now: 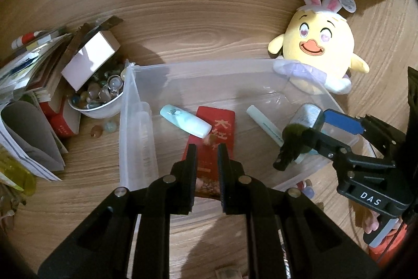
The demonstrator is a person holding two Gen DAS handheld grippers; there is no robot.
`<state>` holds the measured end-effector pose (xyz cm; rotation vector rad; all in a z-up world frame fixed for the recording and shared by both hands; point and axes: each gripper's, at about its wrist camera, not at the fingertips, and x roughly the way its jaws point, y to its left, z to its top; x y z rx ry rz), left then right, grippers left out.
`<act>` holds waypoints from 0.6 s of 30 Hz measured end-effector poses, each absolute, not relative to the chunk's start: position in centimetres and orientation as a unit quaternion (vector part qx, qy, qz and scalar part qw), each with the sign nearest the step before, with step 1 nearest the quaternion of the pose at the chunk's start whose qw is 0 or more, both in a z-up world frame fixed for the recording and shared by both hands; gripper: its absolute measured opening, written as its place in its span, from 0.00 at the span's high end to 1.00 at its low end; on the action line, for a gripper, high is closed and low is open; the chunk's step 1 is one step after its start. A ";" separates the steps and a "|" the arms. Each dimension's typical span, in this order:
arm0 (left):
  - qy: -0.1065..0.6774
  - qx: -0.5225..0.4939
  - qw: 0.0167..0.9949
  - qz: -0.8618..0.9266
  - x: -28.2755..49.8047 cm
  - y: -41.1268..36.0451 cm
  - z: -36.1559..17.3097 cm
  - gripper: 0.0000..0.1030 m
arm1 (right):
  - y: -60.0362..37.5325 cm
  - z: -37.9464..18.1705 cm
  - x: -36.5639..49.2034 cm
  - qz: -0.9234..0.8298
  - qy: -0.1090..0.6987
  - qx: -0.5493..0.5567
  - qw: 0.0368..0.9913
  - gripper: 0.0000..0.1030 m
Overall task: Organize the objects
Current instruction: 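Carry the brown item and dark green bottle into the clear box and release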
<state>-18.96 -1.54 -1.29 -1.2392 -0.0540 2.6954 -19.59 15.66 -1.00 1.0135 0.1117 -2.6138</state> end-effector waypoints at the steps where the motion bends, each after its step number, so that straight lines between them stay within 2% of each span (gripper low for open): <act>1: -0.018 -0.416 0.085 0.905 -18.9 -1.6 -1.2 0.88 | 15.6 -1.0 -19.5 -0.918 0.040 0.356 0.169 0.49; 10: -0.021 -0.401 0.063 0.914 -17.6 -2.1 -0.2 0.83 | 15.6 -0.2 -18.8 -0.920 0.041 0.346 0.178 0.48; 13: -0.021 -0.396 0.060 0.916 -16.9 -2.4 0.3 0.74 | 15.9 0.2 -18.5 -0.922 0.035 0.343 0.178 0.46; 18: -0.009 -0.382 0.050 0.923 -15.2 -2.5 1.0 0.67 | 16.4 1.2 -17.5 -0.927 0.030 0.332 0.174 0.41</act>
